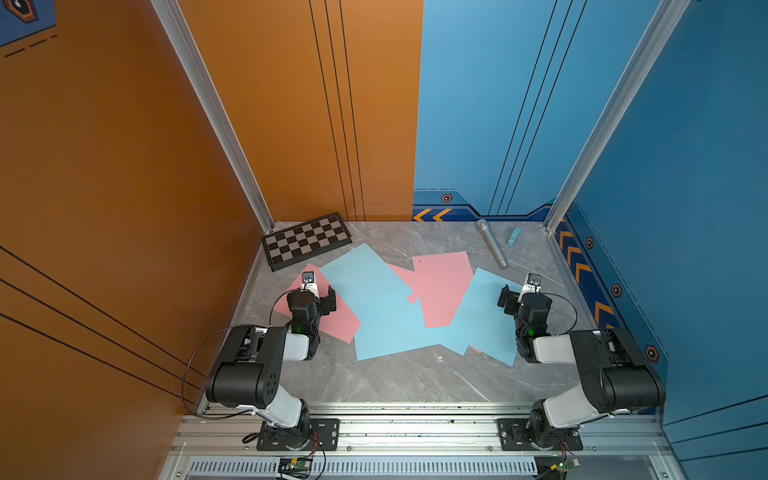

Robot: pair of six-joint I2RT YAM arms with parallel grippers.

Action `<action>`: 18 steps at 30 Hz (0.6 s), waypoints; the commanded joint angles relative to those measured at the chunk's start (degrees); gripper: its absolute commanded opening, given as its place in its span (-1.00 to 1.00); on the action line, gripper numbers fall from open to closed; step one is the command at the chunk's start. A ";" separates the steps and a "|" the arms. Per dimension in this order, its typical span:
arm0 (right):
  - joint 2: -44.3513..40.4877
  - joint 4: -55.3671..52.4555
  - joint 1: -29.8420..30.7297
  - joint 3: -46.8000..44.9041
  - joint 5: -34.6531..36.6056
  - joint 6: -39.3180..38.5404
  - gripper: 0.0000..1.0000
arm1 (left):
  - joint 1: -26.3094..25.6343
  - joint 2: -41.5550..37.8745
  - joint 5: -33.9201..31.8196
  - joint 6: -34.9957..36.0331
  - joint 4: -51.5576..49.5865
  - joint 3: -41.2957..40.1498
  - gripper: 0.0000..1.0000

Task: Sort the scattered colored papers by color
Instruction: Move the colored paper at the center of the board.

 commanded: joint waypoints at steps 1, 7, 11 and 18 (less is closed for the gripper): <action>0.40 1.04 -0.19 0.66 -0.58 -0.01 1.00 | 0.74 0.07 2.09 -0.41 0.00 0.59 0.96; 0.40 1.01 1.42 0.89 2.87 -0.87 1.00 | -3.86 -4.39 -6.57 2.33 -10.53 4.41 0.96; -1.04 2.44 2.96 -0.32 4.39 -2.38 1.00 | -9.77 -7.09 -12.75 7.06 -25.24 13.80 0.96; -9.33 -8.42 7.45 2.46 7.96 -6.88 1.00 | -18.81 -16.41 -10.31 -1.25 -42.69 22.69 0.96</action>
